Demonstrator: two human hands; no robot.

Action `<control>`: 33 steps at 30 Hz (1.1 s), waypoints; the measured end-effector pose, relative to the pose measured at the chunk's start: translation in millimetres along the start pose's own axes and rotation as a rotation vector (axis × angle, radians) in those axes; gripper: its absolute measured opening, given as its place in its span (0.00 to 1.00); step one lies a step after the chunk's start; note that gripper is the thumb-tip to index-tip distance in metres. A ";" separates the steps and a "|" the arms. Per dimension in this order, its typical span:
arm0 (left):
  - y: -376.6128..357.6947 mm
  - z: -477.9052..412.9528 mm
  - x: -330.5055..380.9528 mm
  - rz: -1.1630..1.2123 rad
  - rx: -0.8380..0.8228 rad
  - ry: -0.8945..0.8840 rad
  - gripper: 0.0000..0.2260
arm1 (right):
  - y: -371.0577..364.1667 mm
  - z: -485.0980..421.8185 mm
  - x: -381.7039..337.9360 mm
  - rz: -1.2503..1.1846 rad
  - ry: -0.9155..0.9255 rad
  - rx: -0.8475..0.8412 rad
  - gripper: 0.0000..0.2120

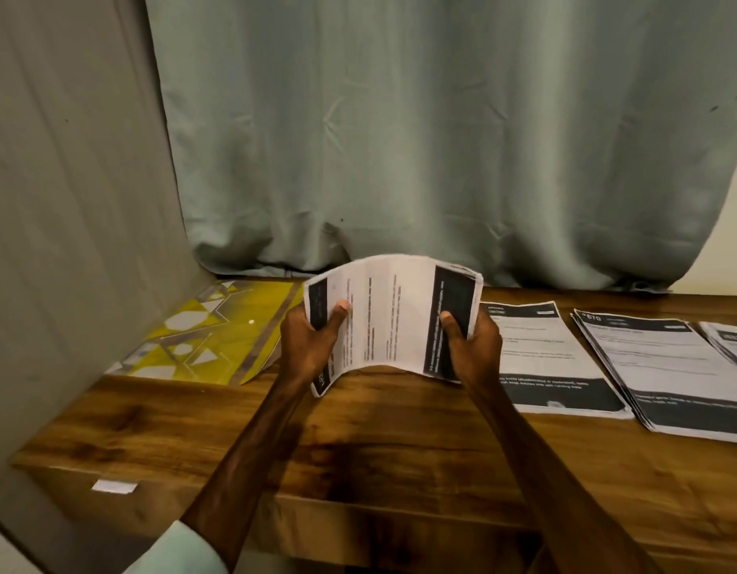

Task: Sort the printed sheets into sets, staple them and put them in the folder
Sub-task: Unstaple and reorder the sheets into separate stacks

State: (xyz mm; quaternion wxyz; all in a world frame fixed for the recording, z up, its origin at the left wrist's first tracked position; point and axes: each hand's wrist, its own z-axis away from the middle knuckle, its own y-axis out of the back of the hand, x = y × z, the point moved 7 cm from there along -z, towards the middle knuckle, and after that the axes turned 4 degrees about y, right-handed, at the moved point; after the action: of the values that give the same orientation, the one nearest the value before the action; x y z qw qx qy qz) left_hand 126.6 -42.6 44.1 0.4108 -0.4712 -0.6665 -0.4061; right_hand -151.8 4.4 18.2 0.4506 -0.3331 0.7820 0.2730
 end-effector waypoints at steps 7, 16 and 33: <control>0.9 1.4 -9.7 0.006 0.018 0.018 0.16 | -1.6 1.8 5.5 -0.008 -0.030 -0.019 0.21; -4.2 8.8 -31.6 0.013 0.012 0.043 0.17 | -0.6 12.1 17.5 0.010 -0.075 0.004 0.23; 3.3 -48.0 -49.9 0.447 0.091 0.409 0.16 | 3.2 17.6 40.0 -0.337 -0.572 -0.012 0.17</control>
State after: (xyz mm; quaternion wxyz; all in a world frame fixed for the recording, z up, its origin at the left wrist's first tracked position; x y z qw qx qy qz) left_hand 148.7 -101.1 14.1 0.6366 -0.4957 -0.4672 -0.3616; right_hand -159.9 8.2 -24.6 0.6888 -0.3702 0.5561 0.2815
